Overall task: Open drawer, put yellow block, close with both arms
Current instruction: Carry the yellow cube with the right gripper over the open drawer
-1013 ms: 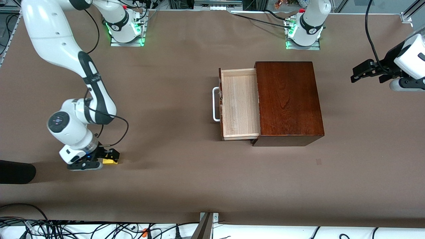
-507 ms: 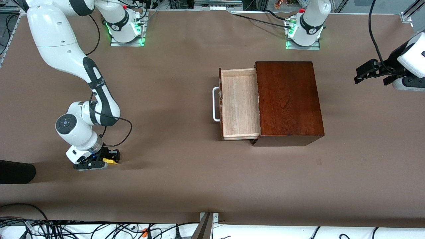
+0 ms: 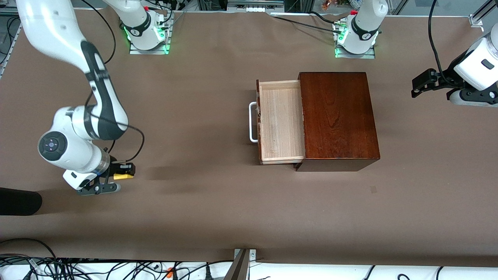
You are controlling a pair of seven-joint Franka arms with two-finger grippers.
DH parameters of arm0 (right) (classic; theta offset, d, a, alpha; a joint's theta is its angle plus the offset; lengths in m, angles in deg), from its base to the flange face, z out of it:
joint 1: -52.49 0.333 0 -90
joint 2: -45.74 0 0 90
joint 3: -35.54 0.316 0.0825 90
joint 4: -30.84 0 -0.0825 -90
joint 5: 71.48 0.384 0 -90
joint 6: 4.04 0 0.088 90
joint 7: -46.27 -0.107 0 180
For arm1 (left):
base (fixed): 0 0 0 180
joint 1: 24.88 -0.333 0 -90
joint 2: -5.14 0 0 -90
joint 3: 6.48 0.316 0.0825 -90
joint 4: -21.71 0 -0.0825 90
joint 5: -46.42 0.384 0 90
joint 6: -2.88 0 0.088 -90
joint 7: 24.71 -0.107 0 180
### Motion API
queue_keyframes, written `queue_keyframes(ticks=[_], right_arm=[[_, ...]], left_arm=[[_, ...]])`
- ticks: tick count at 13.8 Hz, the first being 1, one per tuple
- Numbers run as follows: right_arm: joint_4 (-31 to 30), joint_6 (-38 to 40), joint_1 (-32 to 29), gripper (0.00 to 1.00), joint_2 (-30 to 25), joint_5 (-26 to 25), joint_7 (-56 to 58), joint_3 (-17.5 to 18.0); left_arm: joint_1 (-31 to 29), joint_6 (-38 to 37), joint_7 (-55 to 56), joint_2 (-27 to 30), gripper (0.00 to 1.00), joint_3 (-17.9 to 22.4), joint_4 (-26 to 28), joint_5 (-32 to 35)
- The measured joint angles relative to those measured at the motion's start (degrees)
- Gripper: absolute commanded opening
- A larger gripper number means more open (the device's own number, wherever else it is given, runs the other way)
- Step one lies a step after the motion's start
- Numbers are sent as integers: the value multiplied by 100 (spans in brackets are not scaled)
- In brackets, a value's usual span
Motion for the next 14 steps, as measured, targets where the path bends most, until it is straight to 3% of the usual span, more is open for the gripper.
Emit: queue_keyframes(ticks=[2,5,10,14], right_arm=[[448,675,399,19,-134,172,-599,158],[892,893,1245,19,-131,210,-2008,420],[1138,281,2716,19,-52,244,-4529,661],[1132,-68,3635,18,108,241,-5299,658]], left_arm=[[1,2,0,1,100,-1,-4,0],[3,4,-1,2,100,-6,-16,0],[4,4,-1,4,100,-8,-23,0],[5,4,-1,4,100,-9,-25,0]])
